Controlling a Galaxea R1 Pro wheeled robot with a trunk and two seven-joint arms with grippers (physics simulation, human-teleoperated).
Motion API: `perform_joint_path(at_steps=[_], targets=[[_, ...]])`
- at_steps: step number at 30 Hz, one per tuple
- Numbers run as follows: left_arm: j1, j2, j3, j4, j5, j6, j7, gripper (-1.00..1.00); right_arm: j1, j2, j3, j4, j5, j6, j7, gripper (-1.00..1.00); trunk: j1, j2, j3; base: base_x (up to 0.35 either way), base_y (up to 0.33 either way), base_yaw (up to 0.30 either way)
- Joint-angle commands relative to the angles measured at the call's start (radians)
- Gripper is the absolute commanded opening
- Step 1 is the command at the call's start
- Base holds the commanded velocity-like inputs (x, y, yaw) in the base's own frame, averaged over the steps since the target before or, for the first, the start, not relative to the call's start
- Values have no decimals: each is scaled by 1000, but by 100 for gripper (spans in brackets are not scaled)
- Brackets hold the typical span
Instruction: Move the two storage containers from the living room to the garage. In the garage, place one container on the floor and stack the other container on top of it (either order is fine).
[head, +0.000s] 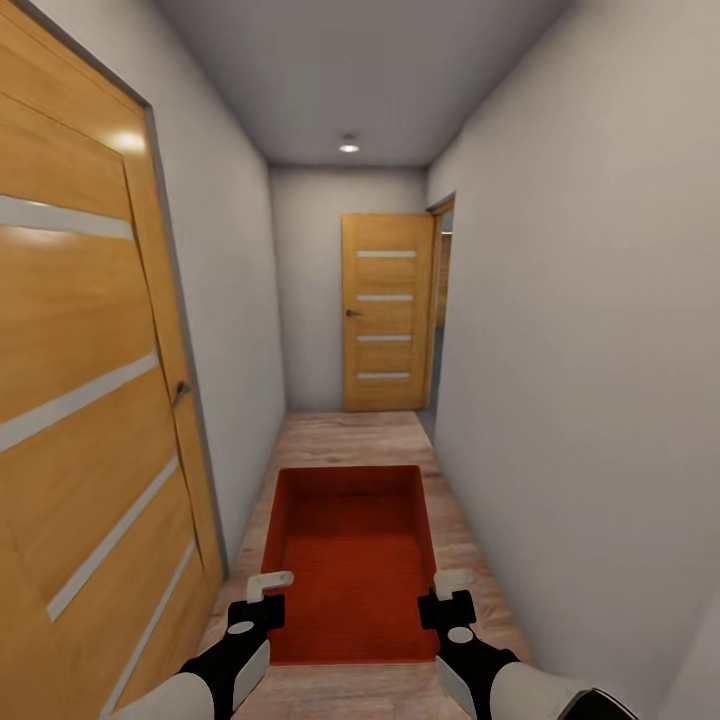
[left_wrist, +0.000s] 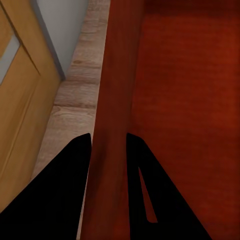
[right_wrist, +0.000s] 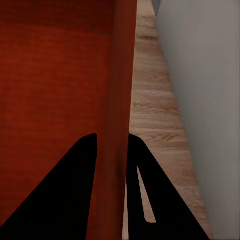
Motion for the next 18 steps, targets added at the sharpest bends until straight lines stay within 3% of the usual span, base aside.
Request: perform_joint_path(at_steps=[1, 9, 18], targets=[[0, 0, 18, -1, -4, -5, 45, -100, -1, 1, -83, -9, 6, 2, 38, -100, 1, -1, -1, 322, 0, 0], [0, 0, 17, -1, -4, -5, 45, -100, 0, 1, -83, -9, 6, 2, 38, -100, 1, -1, -1, 322, 0, 5], [0, 0, 17, -1, -4, -5, 45, -100, 0, 1, -83, -9, 6, 2, 38, -100, 1, -1, -1, 322, 0, 119]])
